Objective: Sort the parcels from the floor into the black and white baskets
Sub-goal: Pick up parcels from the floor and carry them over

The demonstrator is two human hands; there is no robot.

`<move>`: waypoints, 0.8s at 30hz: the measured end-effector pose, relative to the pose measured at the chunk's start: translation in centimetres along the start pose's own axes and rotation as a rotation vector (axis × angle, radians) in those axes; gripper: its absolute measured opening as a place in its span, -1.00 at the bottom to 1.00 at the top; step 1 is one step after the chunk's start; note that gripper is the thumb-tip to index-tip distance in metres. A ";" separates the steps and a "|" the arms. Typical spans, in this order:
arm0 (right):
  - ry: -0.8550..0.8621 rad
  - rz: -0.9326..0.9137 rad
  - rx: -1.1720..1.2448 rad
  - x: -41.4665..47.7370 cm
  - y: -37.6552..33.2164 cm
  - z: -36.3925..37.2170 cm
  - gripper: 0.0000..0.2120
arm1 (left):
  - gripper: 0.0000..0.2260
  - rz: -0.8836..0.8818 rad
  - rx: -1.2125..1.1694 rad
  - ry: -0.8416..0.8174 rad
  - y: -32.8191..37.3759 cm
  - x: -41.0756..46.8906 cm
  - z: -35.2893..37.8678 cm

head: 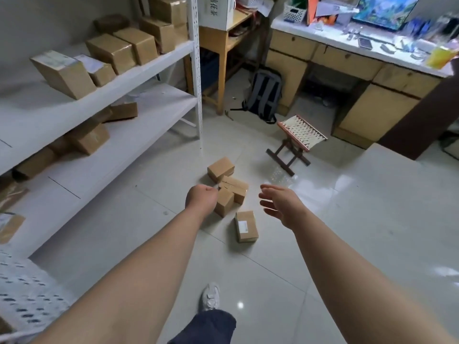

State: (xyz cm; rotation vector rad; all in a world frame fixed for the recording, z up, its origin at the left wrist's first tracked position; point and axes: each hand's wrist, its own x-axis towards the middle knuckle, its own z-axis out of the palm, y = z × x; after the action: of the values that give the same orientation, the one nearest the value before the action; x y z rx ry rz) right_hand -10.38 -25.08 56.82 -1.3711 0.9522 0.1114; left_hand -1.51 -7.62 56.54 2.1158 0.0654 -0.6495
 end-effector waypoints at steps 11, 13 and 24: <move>-0.008 0.186 0.029 20.5 -2.0 -2.3 -0.82 | -0.65 -0.167 0.109 -0.015 3.4 18.6 8.0; -0.021 0.211 0.001 24.6 -1.4 -2.6 -0.82 | -0.64 -0.203 0.092 -0.007 3.1 22.0 9.6; -0.053 0.310 -0.061 52.6 12.8 2.3 -0.81 | -0.70 -0.328 0.056 -0.029 -12.1 45.1 20.5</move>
State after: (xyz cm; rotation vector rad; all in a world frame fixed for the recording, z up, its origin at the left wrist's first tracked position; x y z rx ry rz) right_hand 16.91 -43.37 13.77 -1.2617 1.1182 0.4121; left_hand 25.22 -24.89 16.69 2.1683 0.3890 -0.8823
